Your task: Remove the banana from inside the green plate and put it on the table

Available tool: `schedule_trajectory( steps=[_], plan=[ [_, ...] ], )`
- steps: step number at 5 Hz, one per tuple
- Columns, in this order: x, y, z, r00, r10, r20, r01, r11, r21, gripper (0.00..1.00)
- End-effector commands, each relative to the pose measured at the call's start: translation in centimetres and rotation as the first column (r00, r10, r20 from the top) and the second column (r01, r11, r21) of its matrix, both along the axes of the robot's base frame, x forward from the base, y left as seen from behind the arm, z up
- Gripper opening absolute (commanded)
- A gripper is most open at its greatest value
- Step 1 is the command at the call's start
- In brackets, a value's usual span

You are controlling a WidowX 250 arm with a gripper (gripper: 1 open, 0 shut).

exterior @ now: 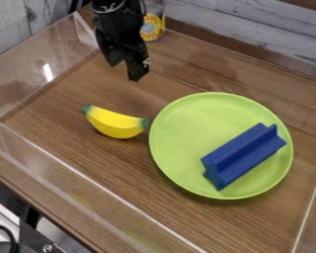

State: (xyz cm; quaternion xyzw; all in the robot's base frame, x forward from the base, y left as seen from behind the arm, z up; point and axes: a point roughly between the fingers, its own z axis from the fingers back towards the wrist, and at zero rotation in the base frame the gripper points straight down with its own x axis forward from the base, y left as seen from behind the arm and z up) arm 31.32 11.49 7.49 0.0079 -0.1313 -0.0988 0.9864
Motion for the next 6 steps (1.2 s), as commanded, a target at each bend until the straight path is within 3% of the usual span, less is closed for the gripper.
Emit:
schedule_trajectory(
  steps=[1,6],
  plan=[
    [0.63,0.60,1.81,0.998,0.008,0.061,-0.009,1.000,0.024,1.00],
    [0.14,0.33,2.71,0.996,0.003,0.093,-0.006,0.999,0.037,1.00]
  ],
)
